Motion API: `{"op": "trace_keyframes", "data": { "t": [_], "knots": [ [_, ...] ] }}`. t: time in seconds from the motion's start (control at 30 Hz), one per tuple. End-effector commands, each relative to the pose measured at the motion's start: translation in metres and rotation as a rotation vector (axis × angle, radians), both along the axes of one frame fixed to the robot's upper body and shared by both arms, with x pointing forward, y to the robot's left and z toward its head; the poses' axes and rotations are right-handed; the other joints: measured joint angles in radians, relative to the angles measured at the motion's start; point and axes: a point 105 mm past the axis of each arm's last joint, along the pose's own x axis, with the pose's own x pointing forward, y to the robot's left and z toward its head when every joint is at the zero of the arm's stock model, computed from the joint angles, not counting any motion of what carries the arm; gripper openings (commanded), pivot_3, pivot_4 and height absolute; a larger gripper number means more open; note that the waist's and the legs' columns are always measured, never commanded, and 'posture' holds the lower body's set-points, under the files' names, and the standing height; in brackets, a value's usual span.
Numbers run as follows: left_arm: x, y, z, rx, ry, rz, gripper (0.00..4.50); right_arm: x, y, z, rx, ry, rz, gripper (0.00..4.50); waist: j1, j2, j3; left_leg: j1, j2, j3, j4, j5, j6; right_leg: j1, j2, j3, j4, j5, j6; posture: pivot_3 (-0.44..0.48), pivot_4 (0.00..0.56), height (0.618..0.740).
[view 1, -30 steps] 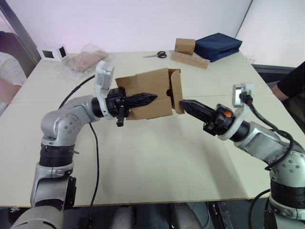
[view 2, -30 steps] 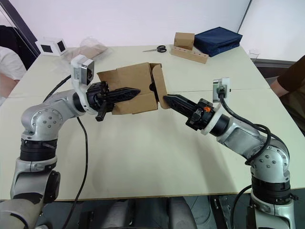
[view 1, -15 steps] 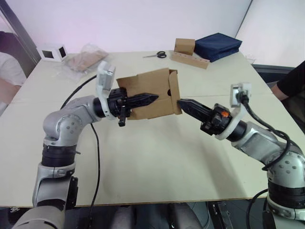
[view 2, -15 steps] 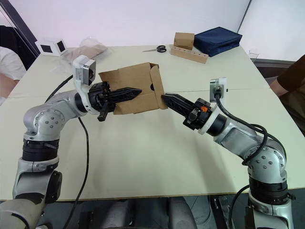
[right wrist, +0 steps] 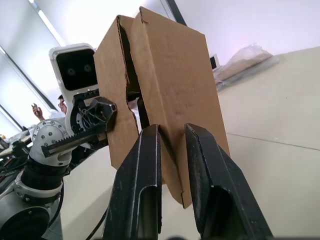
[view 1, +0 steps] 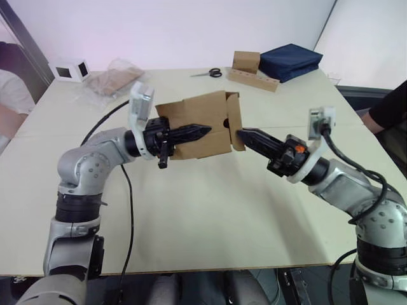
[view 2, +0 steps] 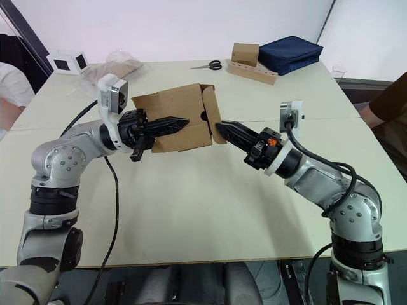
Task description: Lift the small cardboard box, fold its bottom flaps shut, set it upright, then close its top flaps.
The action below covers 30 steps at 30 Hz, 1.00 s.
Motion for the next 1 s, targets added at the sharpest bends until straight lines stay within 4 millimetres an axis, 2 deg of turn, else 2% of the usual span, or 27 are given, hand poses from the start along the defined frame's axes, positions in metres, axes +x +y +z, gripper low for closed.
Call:
{"op": "trace_keyframes", "data": {
  "t": [0.03, 0.63, 0.87, 1.0],
  "knots": [
    [-0.006, -0.003, 0.006, -0.005, -0.053, -0.017, 0.00, -0.006, 0.004, 0.013, 0.023, -0.051, 0.024, 0.73, 0.000, 0.000, 0.000, 0.000, 0.000, 0.000, 0.000, 0.000, 0.000, 0.000, 0.000, 0.000, 0.000, 0.000, 0.000, 0.000, 0.150, 0.740],
    [-0.002, -0.008, 0.005, -0.029, -0.053, 0.008, 0.00, -0.011, 0.020, 0.021, 0.077, -0.052, 0.051, 0.73, 0.000, 0.000, 0.000, 0.000, 0.000, 0.000, 0.000, 0.000, 0.000, 0.000, 0.000, 0.000, 0.000, 0.000, 0.000, 0.000, 0.150, 0.740],
    [0.008, -0.008, 0.010, -0.072, -0.034, 0.079, 0.00, -0.007, 0.023, 0.031, 0.152, -0.037, 0.041, 0.73, 0.000, 0.000, 0.000, 0.000, 0.000, 0.000, 0.000, 0.000, 0.000, 0.000, 0.000, 0.000, 0.000, 0.000, 0.000, 0.000, 0.150, 0.740],
    [0.009, -0.008, 0.015, -0.109, -0.017, 0.085, 0.00, -0.011, 0.031, 0.026, 0.136, -0.019, 0.067, 0.73, 0.000, 0.000, 0.000, 0.000, 0.000, 0.000, 0.000, 0.000, 0.000, 0.000, 0.000, 0.000, 0.000, 0.000, 0.000, 0.000, 0.150, 0.740]
  ]
}}
